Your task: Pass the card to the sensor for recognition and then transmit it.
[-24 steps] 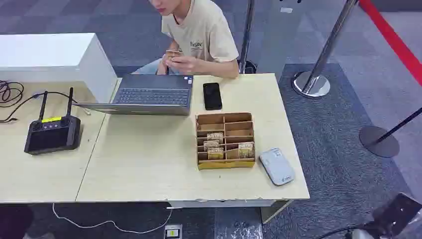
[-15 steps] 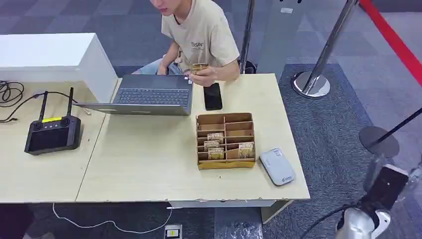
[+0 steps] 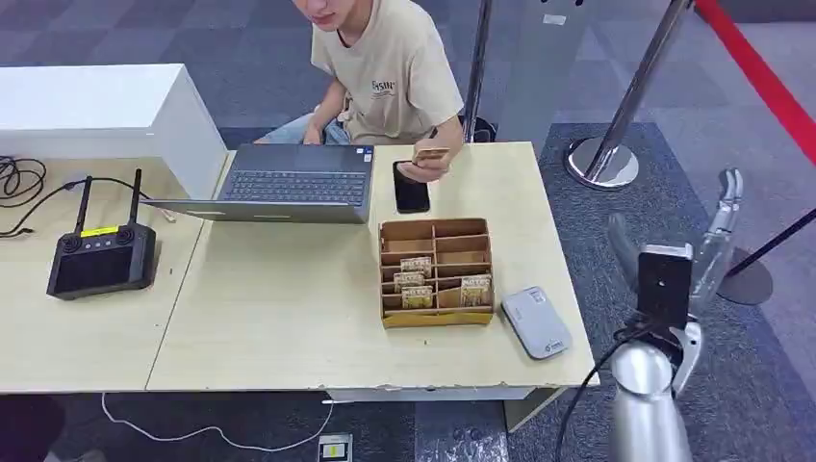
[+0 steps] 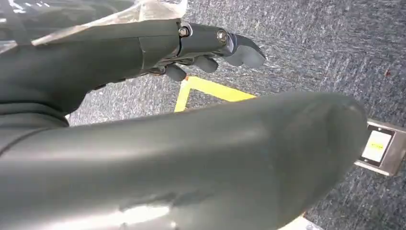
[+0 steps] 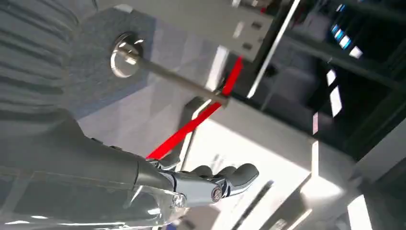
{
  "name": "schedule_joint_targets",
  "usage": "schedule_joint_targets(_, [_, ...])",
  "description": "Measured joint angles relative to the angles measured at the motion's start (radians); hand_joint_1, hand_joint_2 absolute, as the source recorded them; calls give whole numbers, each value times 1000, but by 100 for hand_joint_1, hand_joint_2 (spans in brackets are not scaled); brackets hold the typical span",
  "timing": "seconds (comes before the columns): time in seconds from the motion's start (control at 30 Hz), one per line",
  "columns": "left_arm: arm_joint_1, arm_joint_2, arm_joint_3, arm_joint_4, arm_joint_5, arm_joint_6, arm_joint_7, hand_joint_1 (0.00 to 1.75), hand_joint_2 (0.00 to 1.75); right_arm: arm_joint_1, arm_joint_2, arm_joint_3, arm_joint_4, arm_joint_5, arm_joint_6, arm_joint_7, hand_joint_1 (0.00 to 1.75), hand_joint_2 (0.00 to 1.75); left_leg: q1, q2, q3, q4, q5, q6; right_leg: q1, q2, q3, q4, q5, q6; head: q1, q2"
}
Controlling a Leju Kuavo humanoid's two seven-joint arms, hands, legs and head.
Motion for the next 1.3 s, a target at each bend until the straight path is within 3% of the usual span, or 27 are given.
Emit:
schedule_joint_targets(0.07, [0, 0, -4, 0, -1, -2, 0, 0, 0, -9, -12, 57, -11, 30, 8, 25, 0, 175, 0, 0, 0, 0, 0, 0, 0, 0, 0, 0, 0, 0, 0, 0])
schedule_joint_targets(0.1, [0, 0, -6, 0, -2, -2, 0, 0, 175, -15, -19, 89, -16, 47, 13, 39, 0, 175, 0, 0, 0, 0, 0, 0, 0, 0, 0, 0, 0, 0, 0, 0])
schedule_joint_targets(0.27, [-1, 0, -17, 0, -8, -9, -4, 0, 175, -40, -58, 242, -37, 125, 38, 99, 0, 175, 0, 0, -1, 0, 0, 0, 0, 0, 0, 0, 0, 0, 0, 0])
schedule_joint_targets(0.3, [-1, 0, -19, 0, -10, -10, -5, 0, 0, -46, -67, 274, -41, 140, 46, 115, 0, 175, 0, 0, -1, 0, 0, 0, 0, 0, -1, 0, 0, 0, 0, 0])
schedule_joint_targets(0.5, [-2, 0, -33, 0, -22, -19, -5, 0, 0, -77, -122, 470, -61, 206, 74, 179, 0, 175, 0, 0, 0, 0, 0, 0, 0, 0, -1, 0, 0, 0, 0, 0])
schedule_joint_targets(0.63, [-2, 0, -40, 0, -29, -19, -5, 0, 0, -90, -142, 538, -69, 227, 86, 201, 0, 175, 0, 0, -2, 0, 0, 0, 0, 0, -2, 0, 0, 0, 0, 0])
schedule_joint_targets(0.97, [-5, 1, -72, 0, -68, -35, -5, 0, 0, -165, -211, 809, -60, 305, 138, 252, 0, 175, 0, 0, -1, 0, 0, 0, 0, 0, -2, 0, 0, 0, 0, 0])
schedule_joint_targets(1.3, [-6, 1, -99, 0, -93, -37, 6, 0, 0, -269, -239, 917, 7, 303, 152, 276, 0, 175, 0, 0, -2, 0, 0, 0, 0, 0, -2, 0, 0, 0, 0, 0])
